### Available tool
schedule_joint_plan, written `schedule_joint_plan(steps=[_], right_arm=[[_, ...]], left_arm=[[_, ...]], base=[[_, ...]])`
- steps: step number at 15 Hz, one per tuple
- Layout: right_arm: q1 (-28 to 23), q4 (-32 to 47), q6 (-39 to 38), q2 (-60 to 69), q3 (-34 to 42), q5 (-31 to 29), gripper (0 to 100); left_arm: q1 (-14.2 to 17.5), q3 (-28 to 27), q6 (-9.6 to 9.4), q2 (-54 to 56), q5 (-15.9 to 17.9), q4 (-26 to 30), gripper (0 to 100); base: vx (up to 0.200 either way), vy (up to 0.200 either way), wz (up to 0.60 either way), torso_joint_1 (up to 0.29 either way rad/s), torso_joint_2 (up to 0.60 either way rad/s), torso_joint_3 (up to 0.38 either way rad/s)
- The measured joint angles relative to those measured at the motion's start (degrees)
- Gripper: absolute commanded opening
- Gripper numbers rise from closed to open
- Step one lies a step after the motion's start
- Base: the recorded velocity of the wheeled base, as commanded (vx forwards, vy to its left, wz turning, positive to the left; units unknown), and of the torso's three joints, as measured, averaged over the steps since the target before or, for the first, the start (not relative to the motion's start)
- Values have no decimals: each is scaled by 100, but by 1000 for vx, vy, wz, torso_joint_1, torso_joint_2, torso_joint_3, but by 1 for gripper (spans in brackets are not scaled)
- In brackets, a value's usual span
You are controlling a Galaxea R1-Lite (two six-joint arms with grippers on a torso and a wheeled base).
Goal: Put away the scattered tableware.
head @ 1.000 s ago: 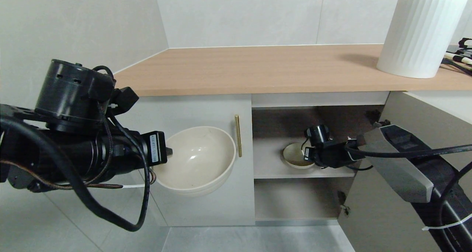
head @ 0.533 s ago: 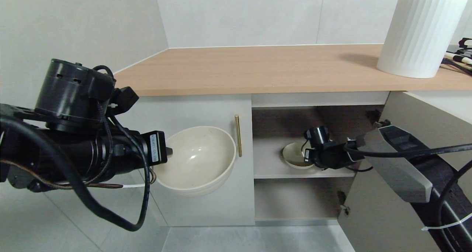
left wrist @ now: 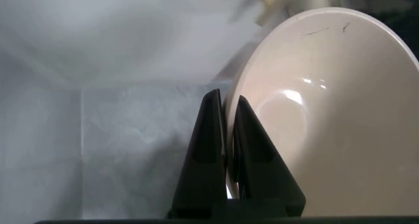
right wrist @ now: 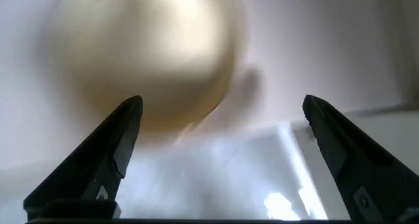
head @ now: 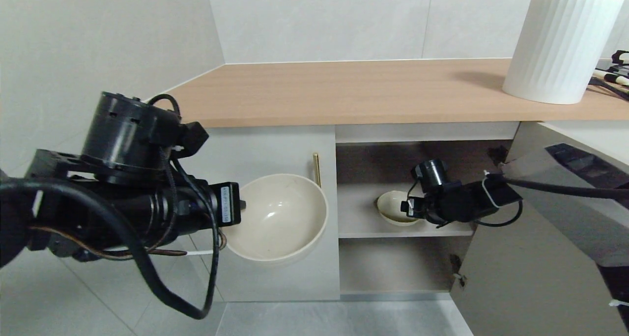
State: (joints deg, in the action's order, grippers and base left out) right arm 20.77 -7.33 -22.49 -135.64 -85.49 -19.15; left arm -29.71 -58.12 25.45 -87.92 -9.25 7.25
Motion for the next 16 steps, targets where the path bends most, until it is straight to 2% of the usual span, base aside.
schedule_joint_plan(steps=[2, 5, 9, 16], right_arm=[[367, -6, 99, 948, 772, 358, 100], [1018, 196, 154, 2115, 1686, 939, 100], [1596, 744, 106, 3049, 1891, 1330, 100], [2131, 757, -2, 3300, 2014, 1376, 100]], left_arm=[[-256, 302, -35, -317, -183, -716, 0], [-524, 669, -46, -918, -702, -1743, 0], [-745, 791, -46, -1315, -769, -1833, 0], [-965, 835, -15, -1641, -769, -2161, 0]], base=[[0, 0, 0, 0, 0, 0], [0, 0, 0, 0, 0, 0], [0, 0, 0, 0, 0, 0], [0, 0, 0, 0, 0, 0]])
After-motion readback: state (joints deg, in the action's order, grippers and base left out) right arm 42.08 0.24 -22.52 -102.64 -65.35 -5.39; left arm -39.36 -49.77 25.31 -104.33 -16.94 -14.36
